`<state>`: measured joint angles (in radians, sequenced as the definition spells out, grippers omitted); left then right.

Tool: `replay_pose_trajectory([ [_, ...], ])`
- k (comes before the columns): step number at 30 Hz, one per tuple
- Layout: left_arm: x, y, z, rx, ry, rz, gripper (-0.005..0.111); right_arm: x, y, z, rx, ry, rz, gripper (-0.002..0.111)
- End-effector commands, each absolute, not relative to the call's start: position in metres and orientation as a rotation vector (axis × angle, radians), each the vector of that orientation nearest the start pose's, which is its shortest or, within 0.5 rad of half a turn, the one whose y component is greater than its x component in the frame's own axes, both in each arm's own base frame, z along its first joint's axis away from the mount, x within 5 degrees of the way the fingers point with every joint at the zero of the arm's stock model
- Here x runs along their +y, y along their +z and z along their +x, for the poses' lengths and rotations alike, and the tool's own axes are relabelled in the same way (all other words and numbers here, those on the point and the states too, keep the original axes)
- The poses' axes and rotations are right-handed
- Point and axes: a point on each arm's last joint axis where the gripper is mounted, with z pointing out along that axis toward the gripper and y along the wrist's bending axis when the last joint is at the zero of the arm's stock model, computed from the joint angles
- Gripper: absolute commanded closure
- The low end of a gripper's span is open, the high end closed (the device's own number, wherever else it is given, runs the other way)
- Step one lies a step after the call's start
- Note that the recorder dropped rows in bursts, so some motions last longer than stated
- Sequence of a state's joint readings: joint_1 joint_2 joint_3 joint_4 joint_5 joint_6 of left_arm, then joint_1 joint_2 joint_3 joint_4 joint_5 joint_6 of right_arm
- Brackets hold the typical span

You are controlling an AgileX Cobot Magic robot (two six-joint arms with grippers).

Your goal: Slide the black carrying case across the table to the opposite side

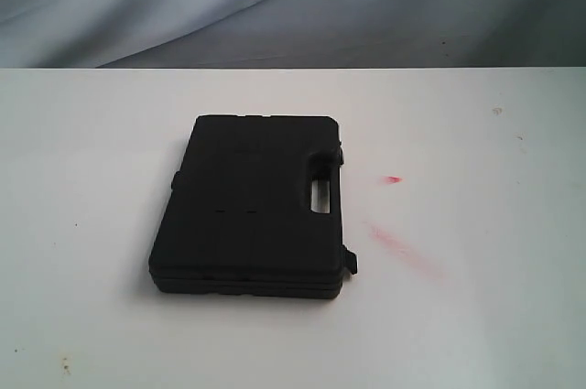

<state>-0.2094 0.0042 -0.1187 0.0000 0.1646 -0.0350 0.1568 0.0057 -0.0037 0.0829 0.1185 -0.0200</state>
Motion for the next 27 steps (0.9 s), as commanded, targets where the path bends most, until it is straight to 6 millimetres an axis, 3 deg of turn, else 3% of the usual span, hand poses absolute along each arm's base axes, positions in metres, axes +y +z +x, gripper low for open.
replay_pose_trajectory([
  [1, -0.011, 0.226, 0.051, 1.568, -0.24, 0.092, 0.107, 0.009, 0.203, 0.056, 1.601, 0.178, -0.075, 0.108],
  [10, -0.012, 0.201, 0.055, 1.629, -0.252, 0.076, 0.107, 0.009, 0.203, 0.056, 1.601, 0.178, -0.075, 0.108],
  [27, -0.012, 0.204, 0.055, 1.592, -0.249, 0.084, 0.107, 0.009, 0.203, 0.056, 1.601, 0.178, -0.075, 0.108],
])
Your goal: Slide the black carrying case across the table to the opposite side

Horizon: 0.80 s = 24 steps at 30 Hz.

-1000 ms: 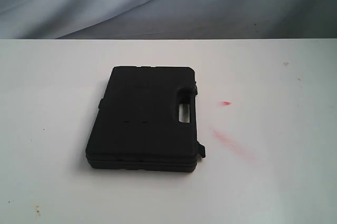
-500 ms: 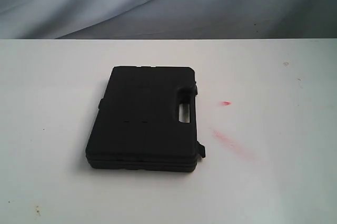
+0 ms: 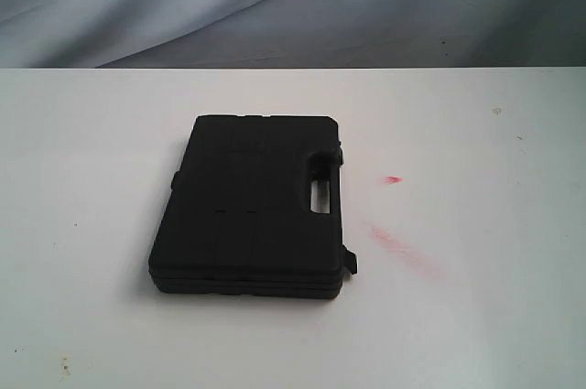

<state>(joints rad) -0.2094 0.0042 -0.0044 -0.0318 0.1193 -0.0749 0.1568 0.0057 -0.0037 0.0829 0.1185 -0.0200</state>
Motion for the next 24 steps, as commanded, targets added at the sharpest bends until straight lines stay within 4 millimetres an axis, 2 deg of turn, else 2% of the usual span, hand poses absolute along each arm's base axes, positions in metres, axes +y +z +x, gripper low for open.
replay_pose_trajectory([
  [1, -0.012, 0.204, 0.055, 1.592, -0.251, 0.082, 0.107, 0.009, 0.203, 0.056, 1.601, 0.178, -0.075, 0.108],
  [8, -0.012, 0.201, 0.055, 1.622, -0.259, 0.074, 0.107, 0.009, 0.203, 0.056, 1.601, 0.178, -0.075, 0.108],
  [13, -0.012, 0.189, 0.054, 1.757, -0.244, 0.092, 0.107, 0.009, 0.203, 0.056, 1.601, 0.178, -0.075, 0.108],
  [18, -0.012, 0.189, 0.054, 1.753, -0.225, 0.108, 0.107, 0.009, 0.203, 0.056, 1.601, 0.178, -0.075, 0.108],
  [21, -0.007, 0.188, 0.054, 1.723, 0.082, 0.384, 0.107, 0.009, 0.203, 0.056, 1.601, 0.178, -0.075, 0.108],
  [24, -0.006, 0.188, 0.055, 1.715, 0.123, 0.41, 0.107, 0.009, 0.203, 0.056, 1.601, 0.178, -0.075, 0.108],
])
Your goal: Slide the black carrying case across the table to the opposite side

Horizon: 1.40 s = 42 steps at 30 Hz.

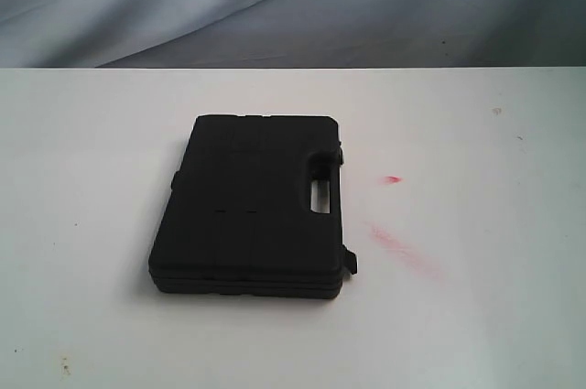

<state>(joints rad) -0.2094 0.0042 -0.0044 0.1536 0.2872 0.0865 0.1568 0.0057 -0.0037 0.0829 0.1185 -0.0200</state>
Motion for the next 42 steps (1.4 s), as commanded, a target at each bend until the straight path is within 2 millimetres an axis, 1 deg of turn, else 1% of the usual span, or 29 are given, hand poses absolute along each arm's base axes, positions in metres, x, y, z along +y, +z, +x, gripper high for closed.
replay_pose_trajectory([
  [1, -0.006, 0.188, 0.055, 1.717, 0.123, 0.41, 0.107, 0.009, 0.203, 0.056, 1.601, 0.178, -0.075, 0.108],
  [4, -0.006, 0.188, 0.055, 1.719, 0.132, 0.4, 0.107, 0.009, 0.203, 0.056, 1.601, 0.178, -0.075, 0.108],
  [9, 0.0, 0.188, 0.055, 1.743, 0.2, 0.309, 0.107, 0.009, 0.203, 0.056, 1.601, 0.178, -0.075, 0.108],
  [11, 0.0, 0.188, 0.055, 1.746, 0.162, 0.251, 0.107, 0.009, 0.203, 0.056, 1.601, 0.178, -0.075, 0.108],
  [12, -0.001, 0.192, 0.055, 1.712, 0.104, 0.181, 0.107, 0.009, 0.203, 0.056, 1.601, 0.178, -0.075, 0.108],
  [14, -0.001, 0.198, 0.056, 1.65, 0.043, 0.109, 0.107, 0.009, 0.203, 0.056, 1.601, 0.178, -0.075, 0.108],
  [15, -0.002, 0.202, 0.056, 1.609, 0.018, 0.09, 0.107, 0.009, 0.203, 0.056, 1.601, 0.178, -0.075, 0.108],
  [17, -0.002, 0.204, 0.056, 1.584, -0.036, 0.043, 0.107, 0.009, 0.203, 0.056, 1.601, 0.178, -0.075, 0.108],
  [22, -0.003, 0.203, 0.056, 1.594, -0.077, 0.006, 0.107, 0.009, 0.203, 0.056, 1.601, 0.178, -0.075, 0.108],
  [24, -0.003, 0.203, 0.056, 1.593, -0.122, -0.031, 0.107, 0.009, 0.203, 0.056, 1.601, 0.178, -0.075, 0.108],
  [31, -0.004, 0.203, 0.056, 1.594, -0.092, 0.01, 0.107, 0.009, 0.203, 0.056, 1.601, 0.178, -0.075, 0.108],
  [42, -0.004, 0.203, 0.056, 1.593, -0.102, 0.002, 0.107, 0.009, 0.203, 0.056, 1.601, 0.178, -0.075, 0.108],
])
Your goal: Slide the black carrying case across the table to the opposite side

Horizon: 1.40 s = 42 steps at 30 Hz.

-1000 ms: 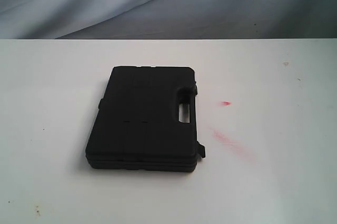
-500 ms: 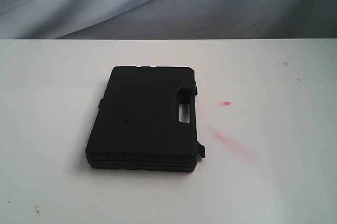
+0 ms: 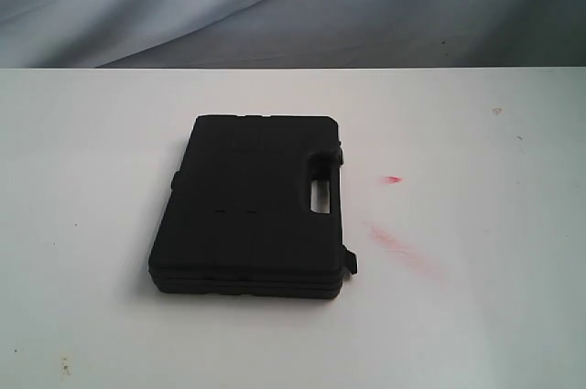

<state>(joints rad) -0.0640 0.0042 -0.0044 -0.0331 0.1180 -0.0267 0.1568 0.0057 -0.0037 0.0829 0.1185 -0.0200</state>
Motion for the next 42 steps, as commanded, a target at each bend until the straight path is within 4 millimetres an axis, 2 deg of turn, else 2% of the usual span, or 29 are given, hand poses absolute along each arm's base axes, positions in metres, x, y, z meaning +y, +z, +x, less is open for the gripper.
replay_pose_trajectory([
  [1, -0.0039, 0.2034, 0.0563, 1.593, -0.102, 0.002, 0.107, 0.0094, 0.2026, 0.0556, 1.601, 0.178, -0.075, 0.108],
  [31, -0.0039, 0.2034, 0.0563, 1.593, -0.102, 0.002, 0.107, 0.0094, 0.2032, 0.0557, 1.595, 0.178, -0.074, 0.108],
  [38, -0.0039, 0.2034, 0.0563, 1.593, -0.102, 0.002, 0.107, 0.0098, 0.2034, 0.0556, 1.596, 0.229, -0.029, 0.108],
  [42, -0.0039, 0.2034, 0.0563, 1.593, -0.102, 0.002, 0.107, 0.0099, 0.2034, 0.0556, 1.599, 0.327, 0.071, 0.108],
])
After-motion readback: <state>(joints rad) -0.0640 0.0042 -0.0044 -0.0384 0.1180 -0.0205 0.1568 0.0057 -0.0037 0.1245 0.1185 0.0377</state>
